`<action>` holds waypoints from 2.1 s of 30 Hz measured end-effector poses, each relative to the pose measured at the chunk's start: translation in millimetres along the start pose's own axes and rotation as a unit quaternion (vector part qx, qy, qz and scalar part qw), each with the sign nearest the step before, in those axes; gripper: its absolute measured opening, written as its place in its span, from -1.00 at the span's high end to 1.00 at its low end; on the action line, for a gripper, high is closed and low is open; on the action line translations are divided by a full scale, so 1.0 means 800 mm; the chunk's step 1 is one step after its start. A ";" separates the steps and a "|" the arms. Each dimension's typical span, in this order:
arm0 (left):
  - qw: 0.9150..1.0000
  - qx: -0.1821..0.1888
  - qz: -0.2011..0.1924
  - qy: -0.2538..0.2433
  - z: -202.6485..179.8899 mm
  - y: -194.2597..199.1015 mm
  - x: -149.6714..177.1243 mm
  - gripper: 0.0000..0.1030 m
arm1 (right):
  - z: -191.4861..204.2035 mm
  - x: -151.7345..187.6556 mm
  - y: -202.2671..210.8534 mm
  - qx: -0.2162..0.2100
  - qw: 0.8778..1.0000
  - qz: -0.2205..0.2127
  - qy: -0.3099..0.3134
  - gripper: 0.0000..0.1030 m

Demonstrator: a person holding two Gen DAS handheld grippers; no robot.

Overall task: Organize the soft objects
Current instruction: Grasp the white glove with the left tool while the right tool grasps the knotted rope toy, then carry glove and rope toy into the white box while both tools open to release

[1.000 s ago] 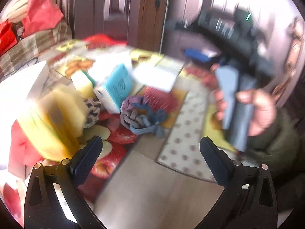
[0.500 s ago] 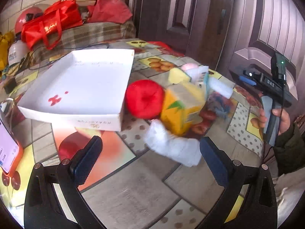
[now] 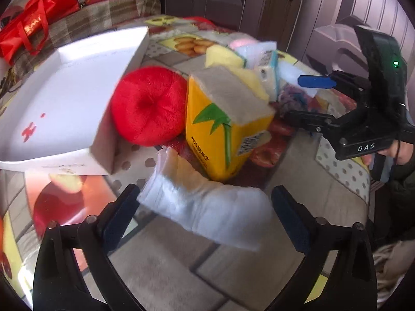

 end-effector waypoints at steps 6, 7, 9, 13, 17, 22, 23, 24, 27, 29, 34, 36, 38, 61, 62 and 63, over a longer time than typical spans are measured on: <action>1.000 0.000 -0.019 -0.012 0.002 0.018 0.012 -0.33 | 0.010 0.015 -0.004 -0.041 0.999 0.025 0.015 0.47; 1.000 -0.005 -0.026 -0.009 0.004 0.025 0.016 -0.31 | 0.010 0.016 0.001 -0.047 0.999 0.016 0.012 0.49; 0.999 -0.014 -0.049 -0.001 0.009 0.043 0.023 -0.30 | 0.012 0.013 0.013 -0.065 0.998 -0.005 0.002 0.50; 0.989 -0.062 -0.136 0.010 0.024 0.091 0.022 -0.30 | 0.019 -0.010 0.052 -0.097 0.991 -0.085 -0.018 0.50; 0.969 -0.137 -0.199 0.042 0.051 0.115 0.019 -0.30 | 0.037 -0.036 0.088 -0.142 0.973 -0.175 -0.055 0.49; 0.944 -0.211 -0.239 0.082 0.090 0.121 0.009 -0.31 | 0.074 -0.059 0.079 -0.195 0.952 -0.210 -0.102 0.49; 0.937 -0.230 -0.248 0.086 0.099 0.122 0.005 -0.31 | 0.085 -0.062 0.071 -0.204 0.951 -0.206 -0.108 0.49; 0.933 -0.239 -0.252 0.091 0.106 0.121 0.002 -0.31 | 0.100 -0.065 0.061 -0.210 0.951 -0.199 -0.109 0.49; 0.927 -0.247 -0.256 0.122 0.140 0.118 -0.003 -0.31 | 0.146 -0.068 0.037 -0.207 0.959 -0.175 -0.084 0.49; 0.925 -0.242 -0.255 0.143 0.163 0.113 -0.008 -0.31 | 0.168 -0.073 0.035 -0.203 0.960 -0.183 -0.066 0.49; 0.924 -0.244 -0.247 0.161 0.204 0.098 -0.024 -0.32 | 0.204 -0.089 0.016 -0.160 0.967 -0.199 -0.020 0.49; 0.926 -0.243 -0.235 0.170 0.217 0.089 -0.030 -0.32 | 0.203 -0.098 0.002 -0.150 0.969 -0.193 -0.027 0.49; 0.926 -0.241 -0.231 0.178 0.226 0.083 -0.033 -0.32 | 0.200 -0.105 -0.009 -0.140 0.971 -0.188 -0.038 0.49; 0.934 -0.182 -0.170 0.257 0.290 0.036 -0.036 -0.80 | 0.168 -0.136 -0.082 -0.123 0.973 -0.114 -0.160 -0.22; 0.932 -0.179 -0.173 0.263 0.292 0.037 -0.034 -1.00 | 0.166 -0.135 -0.082 -0.130 0.971 -0.112 -0.166 -0.44; 0.931 -0.177 -0.177 0.266 0.293 0.039 -0.032 -1.00 | 0.167 -0.135 -0.080 -0.135 0.970 -0.116 -0.165 -0.54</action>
Point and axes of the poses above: each gripper's, at about its wrist camera, not at the fingertips, and y roughly against the way its jaws point, z to its left, x to its underside, the point moved 6 cm from there along -y, roughly the way its jaws point, and after that the axes turned 8 degrees about -y, right-handed, at the moved point
